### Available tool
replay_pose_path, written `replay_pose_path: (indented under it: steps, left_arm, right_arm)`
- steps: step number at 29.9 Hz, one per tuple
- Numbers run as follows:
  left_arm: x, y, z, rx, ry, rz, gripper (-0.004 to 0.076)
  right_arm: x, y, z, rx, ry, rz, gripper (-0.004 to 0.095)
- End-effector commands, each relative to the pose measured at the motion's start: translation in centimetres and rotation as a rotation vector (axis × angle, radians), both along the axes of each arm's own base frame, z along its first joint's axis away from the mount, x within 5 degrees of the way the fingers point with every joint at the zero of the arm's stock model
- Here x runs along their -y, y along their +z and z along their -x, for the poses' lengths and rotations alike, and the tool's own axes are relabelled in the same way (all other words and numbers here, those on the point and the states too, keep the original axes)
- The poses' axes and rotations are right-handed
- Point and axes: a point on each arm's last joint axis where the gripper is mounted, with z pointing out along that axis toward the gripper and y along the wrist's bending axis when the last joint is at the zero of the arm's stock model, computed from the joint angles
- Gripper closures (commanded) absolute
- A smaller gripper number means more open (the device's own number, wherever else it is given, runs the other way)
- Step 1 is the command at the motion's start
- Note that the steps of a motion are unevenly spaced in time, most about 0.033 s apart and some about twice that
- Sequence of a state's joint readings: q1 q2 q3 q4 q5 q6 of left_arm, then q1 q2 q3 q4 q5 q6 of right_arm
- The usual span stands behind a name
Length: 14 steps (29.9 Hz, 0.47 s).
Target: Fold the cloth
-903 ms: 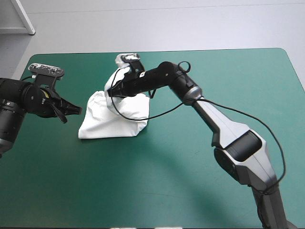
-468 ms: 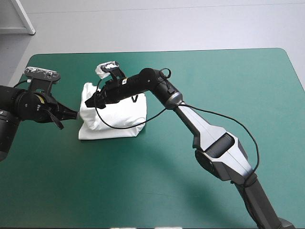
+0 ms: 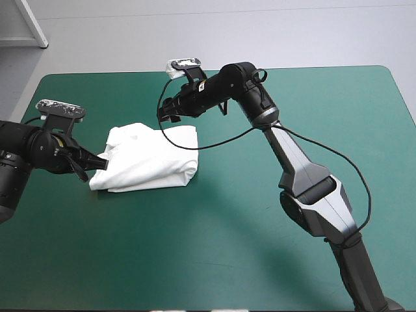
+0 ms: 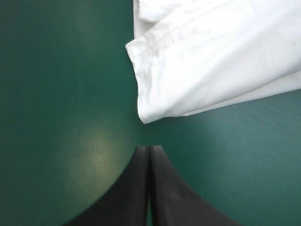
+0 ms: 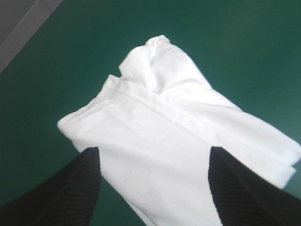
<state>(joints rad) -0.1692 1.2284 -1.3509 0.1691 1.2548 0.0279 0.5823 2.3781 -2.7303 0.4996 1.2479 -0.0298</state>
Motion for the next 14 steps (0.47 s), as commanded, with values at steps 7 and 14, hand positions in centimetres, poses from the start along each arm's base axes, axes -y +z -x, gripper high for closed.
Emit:
replay_pose_path:
  steps: [7,14]
  left_arm:
    - [-0.2,1.1,1.1,0.018,0.008,0.004,0.0732]
    - [-0.1,1.1,1.1,0.017,0.006,0.011,0.0732]
  right_arm:
    - [1.4,-0.8,-0.1,-0.065,-0.116,0.106,0.0302]
    - [0.9,-5.3,-0.5,-0.187,-0.114,0.173,0.0302]
